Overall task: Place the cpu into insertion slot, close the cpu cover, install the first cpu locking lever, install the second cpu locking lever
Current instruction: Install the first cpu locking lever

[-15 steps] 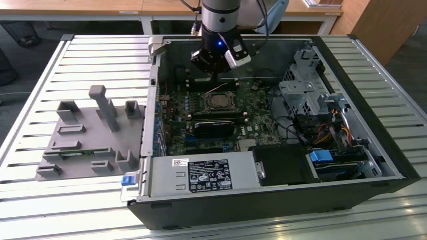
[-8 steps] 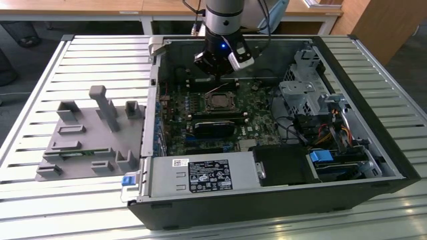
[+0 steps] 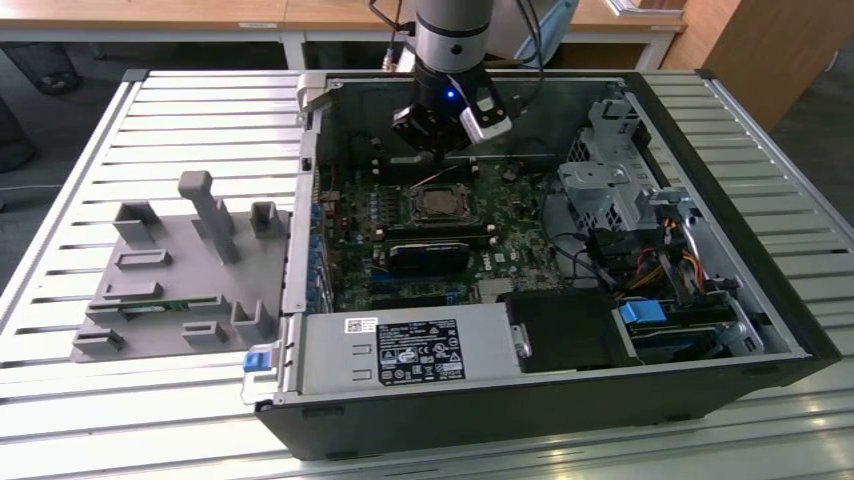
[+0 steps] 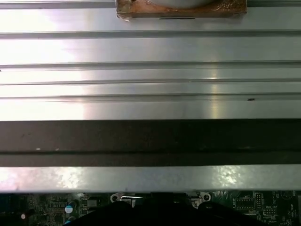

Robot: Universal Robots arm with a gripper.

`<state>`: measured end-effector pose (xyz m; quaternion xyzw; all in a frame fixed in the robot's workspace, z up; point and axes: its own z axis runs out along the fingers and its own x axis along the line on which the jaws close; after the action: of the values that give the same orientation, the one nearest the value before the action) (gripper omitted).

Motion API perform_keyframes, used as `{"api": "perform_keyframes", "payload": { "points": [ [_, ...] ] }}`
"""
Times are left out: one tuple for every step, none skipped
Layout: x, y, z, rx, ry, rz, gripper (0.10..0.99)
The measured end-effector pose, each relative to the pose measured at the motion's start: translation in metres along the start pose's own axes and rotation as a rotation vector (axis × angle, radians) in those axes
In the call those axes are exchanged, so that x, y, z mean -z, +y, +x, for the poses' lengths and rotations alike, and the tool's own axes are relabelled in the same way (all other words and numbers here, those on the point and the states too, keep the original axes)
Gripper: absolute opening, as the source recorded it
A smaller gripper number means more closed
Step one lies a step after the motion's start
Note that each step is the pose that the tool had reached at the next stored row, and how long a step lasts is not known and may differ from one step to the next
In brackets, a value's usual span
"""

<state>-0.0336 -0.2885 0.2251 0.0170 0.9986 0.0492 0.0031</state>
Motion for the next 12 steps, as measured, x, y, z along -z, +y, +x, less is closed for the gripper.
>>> {"api": "perform_keyframes", "payload": {
  "points": [
    [-0.0006,0.0,-0.0006,0.0,0.0,0.0,0.106],
    [-0.001,0.0,-0.0011,0.0,0.0,0.0,0.106],
    [-0.0013,0.0,-0.0017,0.0,0.0001,0.0,0.106],
    [-0.0015,0.0,-0.0026,0.0,0.0001,0.0,0.106],
    [-0.0017,0.0,-0.0036,0.0,0.0002,0.0,0.106],
    [-0.002,0.0,-0.0045,0.0,0.0001,0.0,0.106],
    [-0.0023,0.0,-0.0054,0.0,0.0,0.0,0.106],
    [-0.0026,0.0,-0.0063,0.0,0.0,0.0,0.106],
    [-0.0031,0.0,-0.007,0.0,0.0,0.0,0.106],
    [-0.0036,0.0,-0.0077,0.0,0.0,0.0,0.106],
    [-0.0042,0.0,-0.0084,0.0,0.0,0.0,0.106],
    [-0.0049,-0.0001,-0.0092,0.0,0.0001,0.0,0.106]
  ]
}}
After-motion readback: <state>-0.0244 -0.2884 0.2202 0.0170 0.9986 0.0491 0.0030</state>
